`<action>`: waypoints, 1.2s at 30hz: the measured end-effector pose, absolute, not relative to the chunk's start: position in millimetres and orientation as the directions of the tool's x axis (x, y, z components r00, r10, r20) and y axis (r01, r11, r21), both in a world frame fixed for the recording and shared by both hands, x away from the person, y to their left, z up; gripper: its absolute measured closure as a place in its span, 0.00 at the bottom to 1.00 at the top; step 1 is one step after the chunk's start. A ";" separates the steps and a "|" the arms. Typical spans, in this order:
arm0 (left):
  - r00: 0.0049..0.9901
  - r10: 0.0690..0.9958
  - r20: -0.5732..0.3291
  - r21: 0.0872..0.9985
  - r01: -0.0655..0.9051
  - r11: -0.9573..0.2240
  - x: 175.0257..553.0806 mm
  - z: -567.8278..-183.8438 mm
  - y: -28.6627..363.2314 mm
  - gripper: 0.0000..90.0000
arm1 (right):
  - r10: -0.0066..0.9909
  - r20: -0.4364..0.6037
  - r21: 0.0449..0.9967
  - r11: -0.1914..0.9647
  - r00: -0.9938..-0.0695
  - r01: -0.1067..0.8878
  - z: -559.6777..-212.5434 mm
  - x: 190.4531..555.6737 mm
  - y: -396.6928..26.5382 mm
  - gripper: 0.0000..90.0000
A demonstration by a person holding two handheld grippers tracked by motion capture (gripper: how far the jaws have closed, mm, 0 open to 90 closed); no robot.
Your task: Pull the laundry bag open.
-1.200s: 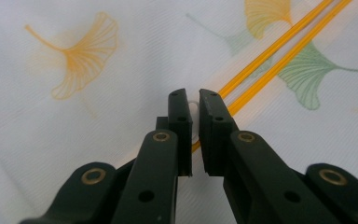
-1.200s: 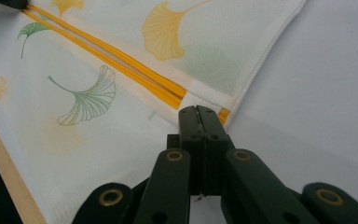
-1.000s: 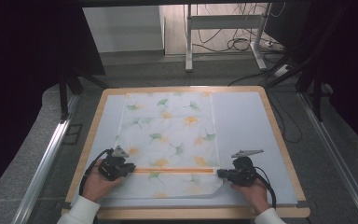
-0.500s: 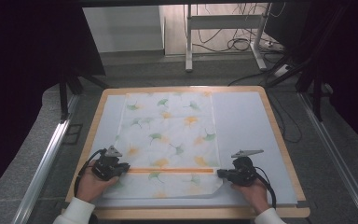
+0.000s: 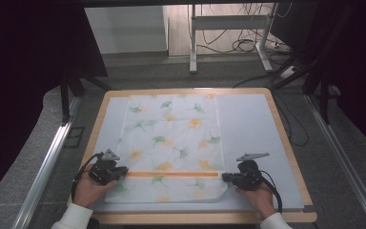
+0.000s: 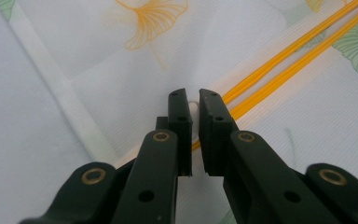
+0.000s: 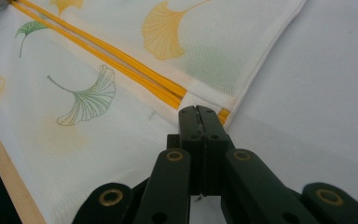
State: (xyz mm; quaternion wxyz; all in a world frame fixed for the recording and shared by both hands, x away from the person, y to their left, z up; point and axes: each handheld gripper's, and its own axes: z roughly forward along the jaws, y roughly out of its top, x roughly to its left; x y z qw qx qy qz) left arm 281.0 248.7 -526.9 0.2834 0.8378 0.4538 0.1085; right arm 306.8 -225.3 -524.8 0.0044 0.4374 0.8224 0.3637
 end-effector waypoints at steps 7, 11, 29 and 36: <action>0.555 0.827 -0.083 0.576 0.705 -0.415 279.9 -526.9 255.0 0.94 | 0.724 0.308 0.603 0.354 -0.618 0.715 -524.8 306.7 -225.1 0.99; 0.549 0.831 -0.085 0.575 0.708 -0.410 279.4 -526.9 258.1 0.94 | 0.724 0.309 0.602 0.354 -0.617 0.716 -524.7 306.8 -225.1 0.99; 0.488 0.859 -0.153 0.605 0.734 -0.309 271.4 -530.3 289.8 0.94 | 0.724 0.308 0.603 0.354 -0.618 0.715 -524.9 306.8 -225.1 0.99; 0.491 0.859 -0.142 0.610 0.727 -0.315 271.3 -531.1 287.7 0.94 | 0.723 0.308 0.603 0.354 -0.618 0.715 -524.9 306.8 -225.2 0.99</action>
